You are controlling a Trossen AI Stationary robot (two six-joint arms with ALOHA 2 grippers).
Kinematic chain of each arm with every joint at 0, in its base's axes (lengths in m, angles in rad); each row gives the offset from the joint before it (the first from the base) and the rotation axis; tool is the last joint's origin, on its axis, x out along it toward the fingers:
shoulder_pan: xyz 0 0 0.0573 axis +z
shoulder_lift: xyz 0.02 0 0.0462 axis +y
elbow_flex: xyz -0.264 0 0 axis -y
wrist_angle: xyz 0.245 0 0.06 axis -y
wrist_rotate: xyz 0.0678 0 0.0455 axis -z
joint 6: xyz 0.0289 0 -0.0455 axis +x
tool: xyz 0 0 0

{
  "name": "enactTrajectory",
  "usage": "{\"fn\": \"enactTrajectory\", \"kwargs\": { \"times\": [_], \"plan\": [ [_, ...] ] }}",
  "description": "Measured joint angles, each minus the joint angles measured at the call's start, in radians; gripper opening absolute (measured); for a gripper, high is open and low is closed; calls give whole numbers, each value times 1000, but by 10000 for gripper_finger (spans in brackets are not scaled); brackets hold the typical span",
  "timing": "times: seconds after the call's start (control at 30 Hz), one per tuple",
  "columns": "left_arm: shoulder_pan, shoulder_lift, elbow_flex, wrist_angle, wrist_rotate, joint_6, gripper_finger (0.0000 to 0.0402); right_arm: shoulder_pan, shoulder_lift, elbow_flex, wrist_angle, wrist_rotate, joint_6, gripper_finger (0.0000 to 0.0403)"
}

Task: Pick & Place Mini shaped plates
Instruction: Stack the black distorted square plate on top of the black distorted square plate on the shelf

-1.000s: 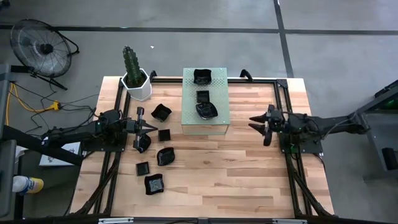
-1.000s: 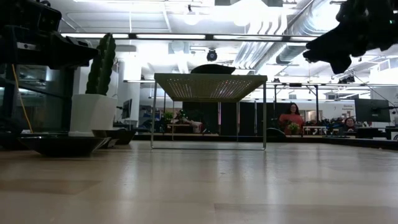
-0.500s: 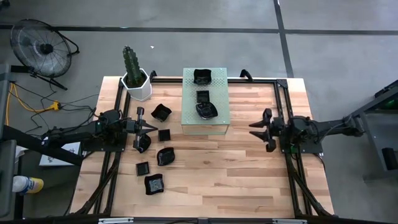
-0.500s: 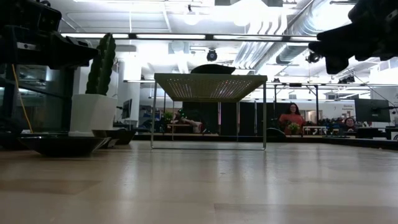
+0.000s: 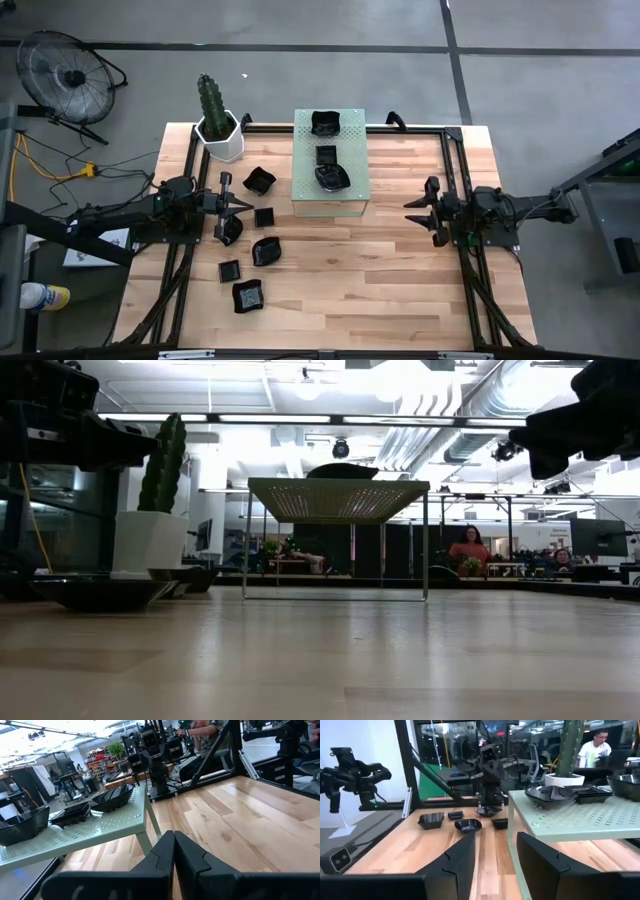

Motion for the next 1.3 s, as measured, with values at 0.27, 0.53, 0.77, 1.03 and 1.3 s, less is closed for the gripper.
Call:
{"fn": "enactTrajectory", "kwargs": {
  "times": [0.27, 0.53, 0.77, 1.03, 1.3],
  "plan": [
    [0, 0, 0, 0, 0, 0, 3, 0, 3, -51, 65, -13, 3, 140],
    [0, 0, 0, 0, 0, 0, 3, -47, 7, -51, 53, -24, 11, 140],
    [0, 0, 0, 0, 0, 0, 3, -52, 25, -51, 53, -22, 11, 140],
    [0, 0, 0, 0, 0, 0, 3, -52, 25, -52, 53, -20, 11, 140],
    [0, 0, 0, 0, 0, 0, 3, -52, 25, -52, 53, -20, 11, 140]
  ]
}}
